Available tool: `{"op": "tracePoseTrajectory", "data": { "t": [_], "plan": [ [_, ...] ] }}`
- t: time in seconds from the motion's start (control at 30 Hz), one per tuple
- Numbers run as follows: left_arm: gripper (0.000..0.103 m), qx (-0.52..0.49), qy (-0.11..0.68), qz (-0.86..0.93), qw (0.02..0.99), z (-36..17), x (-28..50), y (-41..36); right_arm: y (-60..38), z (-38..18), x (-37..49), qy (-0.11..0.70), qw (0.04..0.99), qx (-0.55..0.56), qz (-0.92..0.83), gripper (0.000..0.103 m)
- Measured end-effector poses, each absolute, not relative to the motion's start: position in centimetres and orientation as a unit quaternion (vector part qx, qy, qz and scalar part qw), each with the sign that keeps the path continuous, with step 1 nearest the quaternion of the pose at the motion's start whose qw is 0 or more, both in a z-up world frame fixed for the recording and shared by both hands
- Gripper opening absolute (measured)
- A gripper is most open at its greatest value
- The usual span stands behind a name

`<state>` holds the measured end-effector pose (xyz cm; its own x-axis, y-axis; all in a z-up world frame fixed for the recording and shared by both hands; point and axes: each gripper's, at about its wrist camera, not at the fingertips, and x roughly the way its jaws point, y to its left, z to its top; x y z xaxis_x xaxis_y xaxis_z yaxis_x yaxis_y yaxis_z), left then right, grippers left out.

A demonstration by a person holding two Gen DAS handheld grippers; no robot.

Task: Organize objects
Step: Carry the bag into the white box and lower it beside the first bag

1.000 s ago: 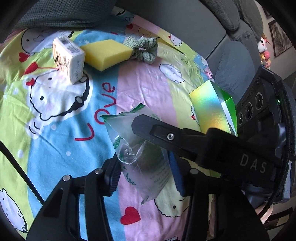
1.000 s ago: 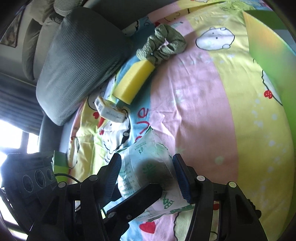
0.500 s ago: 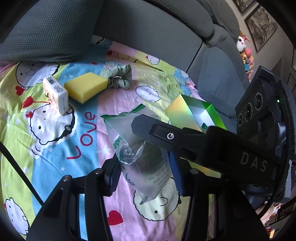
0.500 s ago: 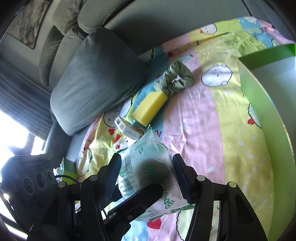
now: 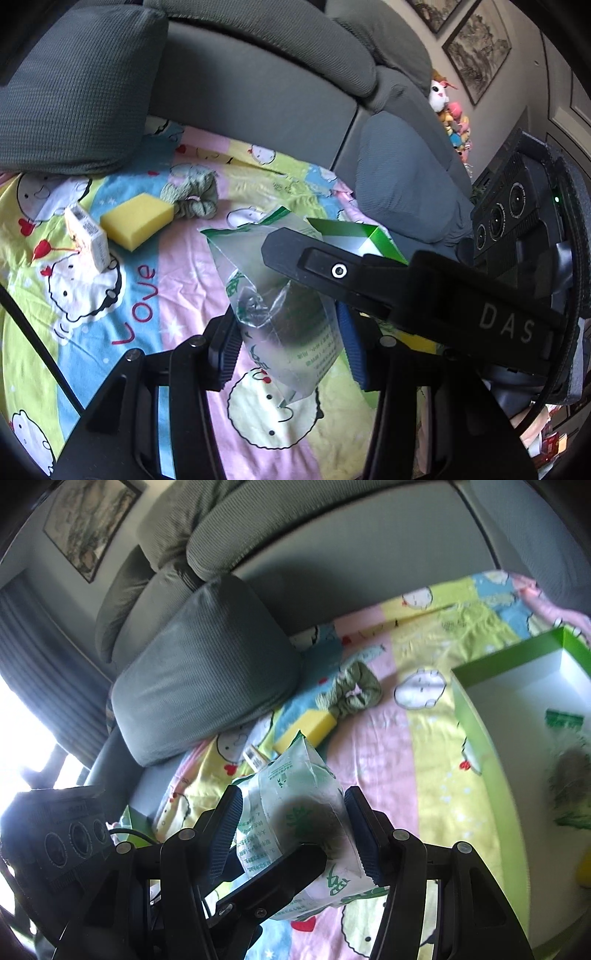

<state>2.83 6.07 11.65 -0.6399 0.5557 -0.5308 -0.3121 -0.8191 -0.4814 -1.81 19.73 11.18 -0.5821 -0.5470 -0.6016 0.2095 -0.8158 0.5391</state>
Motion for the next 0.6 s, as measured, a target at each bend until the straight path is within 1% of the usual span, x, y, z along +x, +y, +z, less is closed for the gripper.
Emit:
{"op": "tracePoseTrajectory", "data": {
  "t": [0.2, 0.33, 0.6],
  "plan": [
    [0.047, -0.313, -0.171, 0.894, 0.270, 12.9, 3.7, 6.9, 20.6, 13.0, -0.5, -0.196, 0.207, 0.369, -0.884, 0.060],
    [0.047, -0.303, -0.156, 0.895, 0.289, 13.9, 3.6, 7.7, 21.6, 13.9, 0.2, -0.200, 0.197, 0.351, -0.893, 0.060],
    [0.047, -0.302, -0.065, 0.889, 0.338, 17.0, 2.6, 11.8, 25.8, 15.4, 1.6, -0.266, 0.164, 0.295, -0.903, 0.060]
  ]
}}
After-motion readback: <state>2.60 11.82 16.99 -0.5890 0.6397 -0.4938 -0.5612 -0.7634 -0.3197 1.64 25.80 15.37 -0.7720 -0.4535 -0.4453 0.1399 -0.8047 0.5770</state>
